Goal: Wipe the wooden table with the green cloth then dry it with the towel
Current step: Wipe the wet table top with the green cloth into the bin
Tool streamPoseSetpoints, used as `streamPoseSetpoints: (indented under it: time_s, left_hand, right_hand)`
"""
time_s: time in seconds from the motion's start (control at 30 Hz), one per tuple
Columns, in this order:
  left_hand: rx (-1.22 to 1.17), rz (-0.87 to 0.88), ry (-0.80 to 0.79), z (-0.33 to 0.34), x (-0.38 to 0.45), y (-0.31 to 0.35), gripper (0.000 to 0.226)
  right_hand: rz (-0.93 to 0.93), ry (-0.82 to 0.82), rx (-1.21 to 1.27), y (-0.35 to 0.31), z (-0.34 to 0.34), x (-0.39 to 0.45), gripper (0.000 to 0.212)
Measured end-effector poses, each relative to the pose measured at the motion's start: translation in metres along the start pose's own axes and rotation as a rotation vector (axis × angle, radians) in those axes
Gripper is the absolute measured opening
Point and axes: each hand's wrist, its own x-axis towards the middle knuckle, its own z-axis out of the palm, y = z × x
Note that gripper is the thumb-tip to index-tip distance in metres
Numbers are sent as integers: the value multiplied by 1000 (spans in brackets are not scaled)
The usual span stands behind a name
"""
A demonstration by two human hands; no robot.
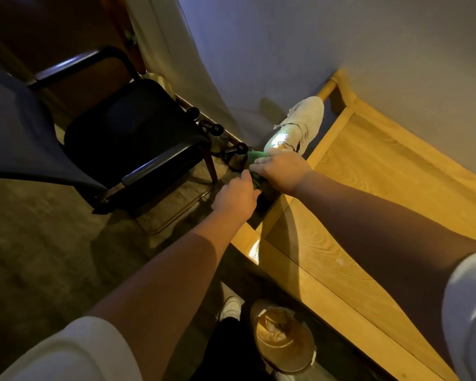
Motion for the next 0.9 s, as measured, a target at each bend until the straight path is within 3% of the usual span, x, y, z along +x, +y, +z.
streamPoseSetpoints:
  time_s: [0.2, 0.5, 0.7, 0.9]
  left_hand:
    - [210, 200, -11, -35, -24, -5, 18]
    - [173, 435, -195, -77, -73, 47, 29]
    - [211, 633, -353, -50, -111, 127, 23]
    - [278, 842, -531, 26, -164, 206, 23]
  right_hand:
    - [53, -14, 117, -3, -14, -40, 16]
    - [283, 24, 595, -15, -35, -165, 17]
    - [473, 61, 718, -19, -25, -287, 22]
    - [701, 54, 850, -50, 26, -417, 21]
